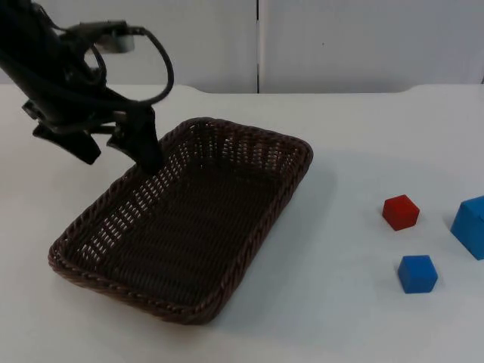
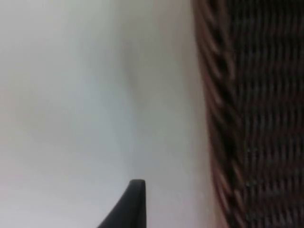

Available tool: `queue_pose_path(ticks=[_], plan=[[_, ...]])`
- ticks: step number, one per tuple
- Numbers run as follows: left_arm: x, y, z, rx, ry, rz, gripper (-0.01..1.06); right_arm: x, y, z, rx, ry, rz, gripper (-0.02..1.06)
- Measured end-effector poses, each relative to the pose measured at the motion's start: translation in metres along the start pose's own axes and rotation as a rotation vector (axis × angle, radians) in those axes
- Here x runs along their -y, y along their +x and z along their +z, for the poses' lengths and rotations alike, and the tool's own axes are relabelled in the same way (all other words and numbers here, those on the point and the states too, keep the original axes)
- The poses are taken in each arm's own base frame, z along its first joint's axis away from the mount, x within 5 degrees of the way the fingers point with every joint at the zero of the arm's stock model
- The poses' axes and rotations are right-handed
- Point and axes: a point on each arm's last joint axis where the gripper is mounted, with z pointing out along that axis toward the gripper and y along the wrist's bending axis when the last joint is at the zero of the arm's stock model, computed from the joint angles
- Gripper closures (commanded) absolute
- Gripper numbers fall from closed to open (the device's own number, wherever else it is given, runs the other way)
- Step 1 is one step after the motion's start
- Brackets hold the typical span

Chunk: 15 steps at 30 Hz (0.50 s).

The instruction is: Pick up the basket with the left hand and place the largest block into the basket with the right hand.

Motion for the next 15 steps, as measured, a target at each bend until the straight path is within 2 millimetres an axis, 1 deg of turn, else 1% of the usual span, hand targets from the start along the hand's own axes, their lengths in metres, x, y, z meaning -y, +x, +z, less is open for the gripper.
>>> queue_pose_path(ticks=[3,4,8,9,12,15], plan=[[-0.005,0.003,0.015,-0.022,-0.001,-0.010,0.03,0.000,0.000,0.000,0.000,0.000,0.000,0.00],[-0.005,0.003,0.015,-0.022,-0.001,-0.010,0.03,0.000,0.000,0.000,0.000,0.000,0.000,0.00],[-0.010,0.008,0.032,-0.059,0.008,-0.021,0.03,0.000,0.000,0.000,0.000,0.000,0.000,0.00],[-0.010,0.008,0.032,-0.059,0.008,-0.021,0.03,0.000,0.000,0.000,0.000,0.000,0.000,0.00],[-0.014,0.010,0.042,-0.073,0.009,-0.023,0.03,0.000,0.000,0.000,0.000,0.000,0.000,0.00],[-0.015,0.011,0.045,-0.079,0.010,-0.013,0.03,0.000,0.000,0.000,0.000,0.000,0.000,0.00]])
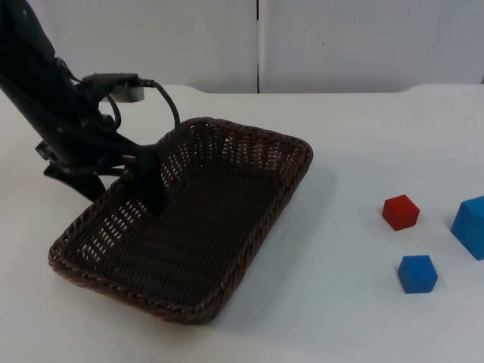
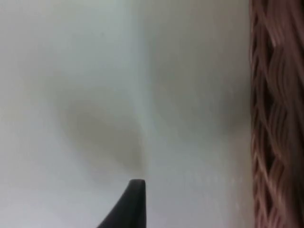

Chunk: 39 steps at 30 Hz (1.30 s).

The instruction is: Pick up the basket with the left hand and place the largest block into the basket with the right hand.

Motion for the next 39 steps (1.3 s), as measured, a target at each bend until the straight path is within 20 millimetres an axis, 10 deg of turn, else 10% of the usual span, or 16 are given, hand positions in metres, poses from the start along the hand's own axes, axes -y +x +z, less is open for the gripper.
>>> queue_pose_path(ticks=[21,33,39], plan=[[-0.002,0.002,0.021,-0.005,0.051,0.043,0.20,0.000,0.000,0.000,0.000,0.000,0.000,0.00],[-0.002,0.003,0.024,-0.010,0.060,0.009,1.03,0.000,0.000,0.000,0.000,0.000,0.000,0.00],[0.002,0.003,0.019,-0.020,0.075,-0.036,1.05,0.000,0.000,0.000,0.000,0.000,0.000,0.00]])
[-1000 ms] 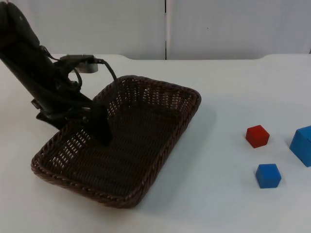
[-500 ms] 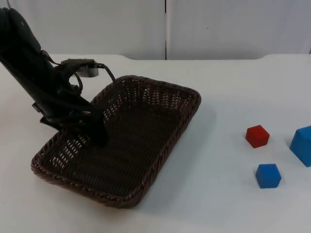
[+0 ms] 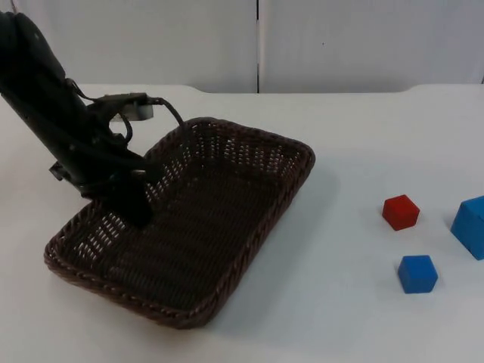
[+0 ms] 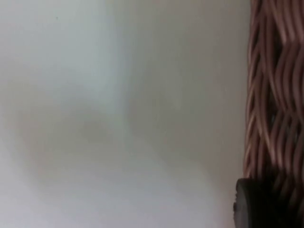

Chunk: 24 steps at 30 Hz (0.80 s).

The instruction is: Pick up the basket with the left hand and place the largest block into the basket with the right hand.

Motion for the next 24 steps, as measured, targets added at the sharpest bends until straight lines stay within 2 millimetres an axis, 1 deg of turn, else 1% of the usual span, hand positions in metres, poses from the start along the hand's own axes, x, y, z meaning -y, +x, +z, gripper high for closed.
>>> queue_pose_path(ticks=[1,2,4,5,6,7,11,12,16,17,21,24], plan=[[0.002,-0.001,-0.005,0.003,0.001,-0.006,1.05,0.000,0.000,0.000,0.000,0.000,0.000,0.00],[0.002,-0.001,-0.005,0.003,0.001,-0.006,1.05,0.000,0.000,0.000,0.000,0.000,0.000,0.00],[0.006,-0.002,-0.016,0.008,-0.005,-0.006,1.05,0.000,0.000,0.000,0.000,0.000,0.000,0.00],[0.009,-0.002,-0.024,0.014,-0.005,-0.009,1.05,0.000,0.000,0.000,0.000,0.000,0.000,0.00],[0.015,-0.004,-0.037,0.029,-0.007,-0.017,1.05,0.000,0.000,0.000,0.000,0.000,0.000,0.00],[0.015,-0.004,-0.037,0.029,-0.007,-0.017,1.05,0.000,0.000,0.000,0.000,0.000,0.000,0.00],[0.030,-0.006,-0.072,0.079,-0.006,-0.051,1.05,0.000,0.000,0.000,0.000,0.000,0.000,0.00],[0.030,-0.006,-0.072,0.079,-0.006,-0.051,1.05,0.000,0.000,0.000,0.000,0.000,0.000,0.00],[0.045,-0.005,-0.103,0.127,-0.005,-0.083,1.05,0.000,0.000,0.000,0.000,0.000,0.000,0.00],[0.045,-0.005,-0.103,0.127,-0.005,-0.083,1.05,0.000,0.000,0.000,0.000,0.000,0.000,0.00],[0.057,-0.002,-0.128,0.162,-0.003,-0.112,1.05,0.000,0.000,0.000,0.000,0.000,0.000,0.00],[0.062,0.000,-0.135,0.160,0.006,-0.117,1.05,0.000,0.000,0.000,0.000,0.000,0.000,0.00]])
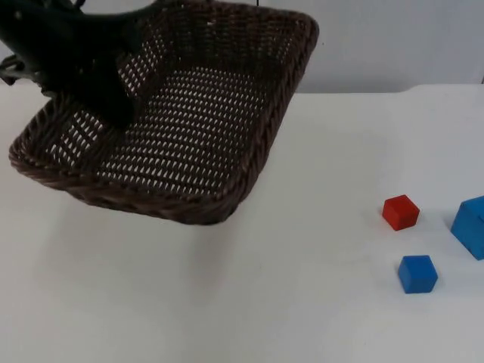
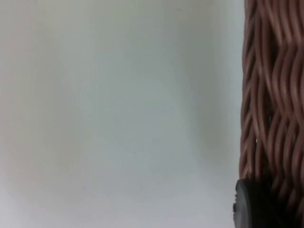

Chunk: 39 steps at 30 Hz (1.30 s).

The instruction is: Pick up the basket with the left hand and place the largest block into the basket with the right hand.

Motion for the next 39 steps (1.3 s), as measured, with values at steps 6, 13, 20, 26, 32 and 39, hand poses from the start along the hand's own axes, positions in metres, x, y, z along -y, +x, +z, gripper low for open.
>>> queue_pose_path(ticks=[6,13,20,26,32,39], plan=[[0.007,0.006,-0.009,-0.042,0.026,-0.050,1.05,0.000,0.000,0.000,0.000,0.000,0.000,0.00],[0.014,0.026,-0.019,-0.008,0.019,-0.095,1.05,0.000,0.000,0.000,0.000,0.000,0.000,0.00],[0.019,0.061,-0.015,-0.047,0.040,-0.158,1.05,0.000,0.000,0.000,0.000,0.000,-0.005,0.00],[0.019,0.095,-0.010,-0.057,0.026,-0.199,1.05,0.000,0.000,0.000,0.000,0.000,-0.003,0.00],[0.020,0.115,-0.008,-0.059,0.016,-0.216,1.05,0.000,0.000,0.000,0.000,0.000,-0.003,0.00],[0.018,0.117,-0.006,-0.050,-0.002,-0.215,1.05,0.000,0.000,0.000,0.000,0.000,-0.003,0.00]])
